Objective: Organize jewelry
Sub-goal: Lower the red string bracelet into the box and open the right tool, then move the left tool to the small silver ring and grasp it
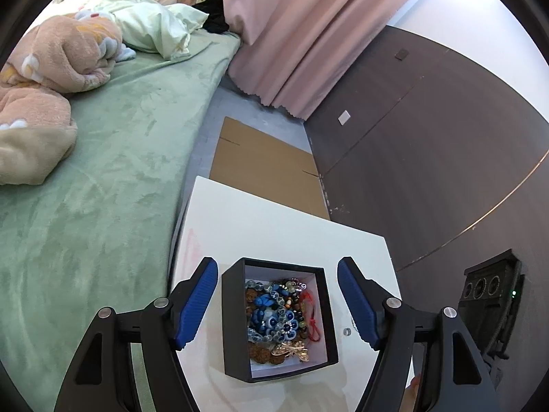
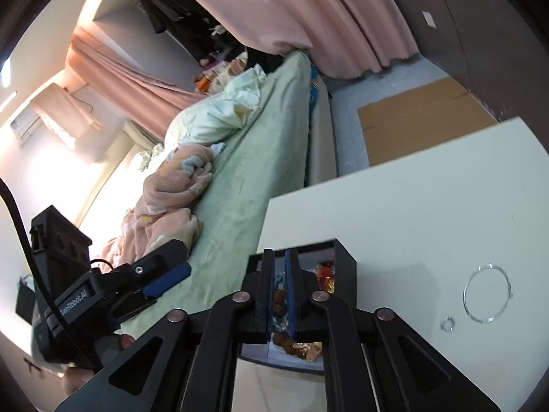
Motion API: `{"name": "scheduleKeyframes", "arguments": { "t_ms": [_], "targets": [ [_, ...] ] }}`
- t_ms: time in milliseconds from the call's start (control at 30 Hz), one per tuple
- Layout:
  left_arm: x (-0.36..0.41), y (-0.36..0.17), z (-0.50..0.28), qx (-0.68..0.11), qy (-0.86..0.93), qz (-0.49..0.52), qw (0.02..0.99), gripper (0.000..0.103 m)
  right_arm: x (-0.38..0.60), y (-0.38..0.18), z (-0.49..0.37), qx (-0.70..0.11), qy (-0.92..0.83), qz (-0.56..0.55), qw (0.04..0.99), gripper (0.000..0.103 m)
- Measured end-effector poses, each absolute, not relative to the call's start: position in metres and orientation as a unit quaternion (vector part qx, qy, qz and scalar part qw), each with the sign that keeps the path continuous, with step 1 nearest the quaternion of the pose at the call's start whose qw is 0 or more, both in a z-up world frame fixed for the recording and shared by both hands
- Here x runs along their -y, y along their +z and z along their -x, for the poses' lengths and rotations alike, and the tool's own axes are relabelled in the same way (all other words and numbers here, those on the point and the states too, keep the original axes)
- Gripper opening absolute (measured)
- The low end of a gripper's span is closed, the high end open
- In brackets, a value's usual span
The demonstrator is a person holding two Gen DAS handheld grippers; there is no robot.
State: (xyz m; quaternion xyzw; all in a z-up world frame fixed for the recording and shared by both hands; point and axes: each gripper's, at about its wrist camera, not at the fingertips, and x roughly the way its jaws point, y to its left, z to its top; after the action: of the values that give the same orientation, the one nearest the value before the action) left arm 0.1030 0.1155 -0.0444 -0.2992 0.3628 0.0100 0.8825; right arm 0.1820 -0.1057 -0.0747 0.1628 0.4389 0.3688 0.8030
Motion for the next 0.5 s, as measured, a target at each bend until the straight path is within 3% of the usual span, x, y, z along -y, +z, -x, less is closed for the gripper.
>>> {"name": "scheduleKeyframes", "arguments": {
  "t_ms": [67, 500],
  "targets": [
    [-0.112, -0.043, -0.103, -0.363, 0.008, 0.295, 0.884, 0.073, 0.114, -0.075, -0.182, -0.440, 0.369, -0.175, 0.799, 0.047],
    [-0.065, -0.044, -0.099, -0.372, -0.007, 0.248, 0.894, 0.077, 0.171, -0.066, -0.175, -0.435, 0.328, -0.197, 0.815, 0.048]
  ]
}}
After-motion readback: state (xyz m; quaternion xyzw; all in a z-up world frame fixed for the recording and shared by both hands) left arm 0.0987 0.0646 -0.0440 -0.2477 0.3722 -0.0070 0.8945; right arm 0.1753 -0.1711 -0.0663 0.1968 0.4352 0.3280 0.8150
